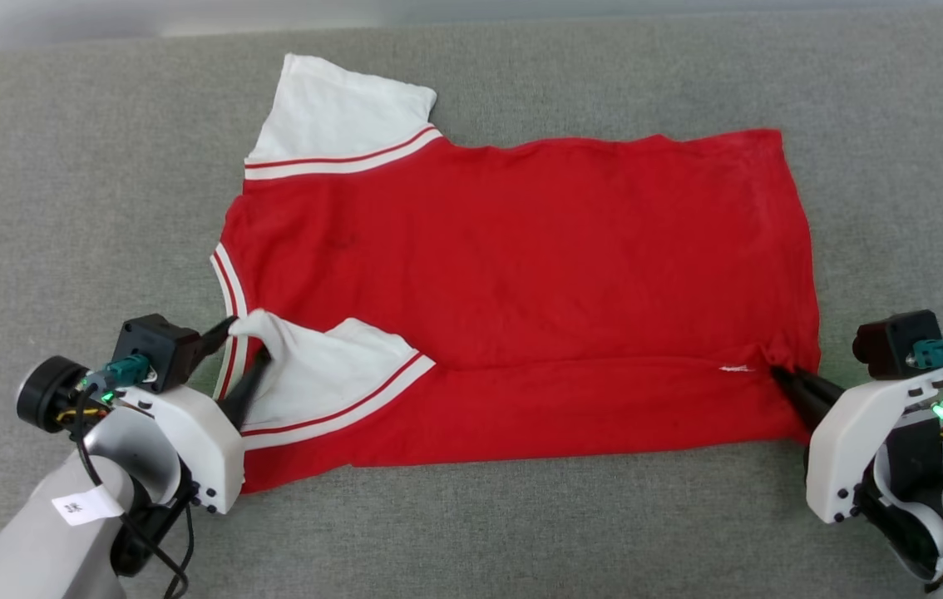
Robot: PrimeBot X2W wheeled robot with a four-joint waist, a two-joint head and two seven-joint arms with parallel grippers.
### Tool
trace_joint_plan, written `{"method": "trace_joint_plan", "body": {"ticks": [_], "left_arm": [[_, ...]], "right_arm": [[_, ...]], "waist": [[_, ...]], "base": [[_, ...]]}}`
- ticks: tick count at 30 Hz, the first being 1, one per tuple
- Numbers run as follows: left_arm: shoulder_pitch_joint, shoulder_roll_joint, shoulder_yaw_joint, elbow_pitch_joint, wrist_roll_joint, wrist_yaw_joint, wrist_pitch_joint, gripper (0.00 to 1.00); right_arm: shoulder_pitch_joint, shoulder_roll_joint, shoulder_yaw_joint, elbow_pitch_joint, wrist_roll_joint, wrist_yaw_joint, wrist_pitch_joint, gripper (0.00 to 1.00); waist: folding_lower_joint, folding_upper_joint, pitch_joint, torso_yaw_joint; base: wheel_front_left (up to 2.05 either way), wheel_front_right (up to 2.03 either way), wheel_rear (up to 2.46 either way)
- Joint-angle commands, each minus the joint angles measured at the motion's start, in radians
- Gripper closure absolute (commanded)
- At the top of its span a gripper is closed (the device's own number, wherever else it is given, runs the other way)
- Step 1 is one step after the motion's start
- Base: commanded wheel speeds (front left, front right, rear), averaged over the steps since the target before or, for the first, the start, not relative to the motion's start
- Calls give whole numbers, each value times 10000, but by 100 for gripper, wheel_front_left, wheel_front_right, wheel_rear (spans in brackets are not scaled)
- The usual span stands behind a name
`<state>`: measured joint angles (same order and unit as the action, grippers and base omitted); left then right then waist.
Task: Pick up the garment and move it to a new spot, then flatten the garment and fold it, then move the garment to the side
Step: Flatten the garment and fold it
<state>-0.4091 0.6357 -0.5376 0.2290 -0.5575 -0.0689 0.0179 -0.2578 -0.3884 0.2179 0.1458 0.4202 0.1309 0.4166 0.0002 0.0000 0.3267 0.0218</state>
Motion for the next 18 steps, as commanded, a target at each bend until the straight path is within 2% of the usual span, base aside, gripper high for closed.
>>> {"method": "trace_joint_plan", "body": {"ticks": [1, 5, 6, 10, 13, 18], "left_arm": [[20, -202, -14, 282, -87, 89, -187, 0], [381, -449, 167, 642, -415, 324, -328, 0], [637, -595, 368, 680, -713, 528, -453, 0], [1127, -640, 610, 440, -986, 789, -700, 0], [1730, -500, 683, 14, -1110, 1105, -620, 0], [3022, -236, 898, -1166, -1559, 1878, -44, 0]], "right_arm": [[10, 218, -79, 292, -100, -4, 82, 0], [205, 306, -18, 495, -377, -5, 316, 0], [292, 481, -146, 462, -376, -5, 302, 0], [544, 599, -331, 344, -473, -5, 500, 0], [963, 681, -600, 119, -774, -4, 787, 0], [1782, 1377, -1509, -596, -1237, -4, 1431, 0]], "waist": [[-2, 0, -245, 17], [-2, 0, -706, 14], [-2, 0, -1034, 22], [-2, 0, -1472, 46], [-2, 0, -1911, 120], [-2, 0, -2357, 125]], "base": [[0, 0, 0], [0, 0, 0], [0, 0, 0], [0, 0, 0], [0, 0, 0], [0, 0, 0]]}}
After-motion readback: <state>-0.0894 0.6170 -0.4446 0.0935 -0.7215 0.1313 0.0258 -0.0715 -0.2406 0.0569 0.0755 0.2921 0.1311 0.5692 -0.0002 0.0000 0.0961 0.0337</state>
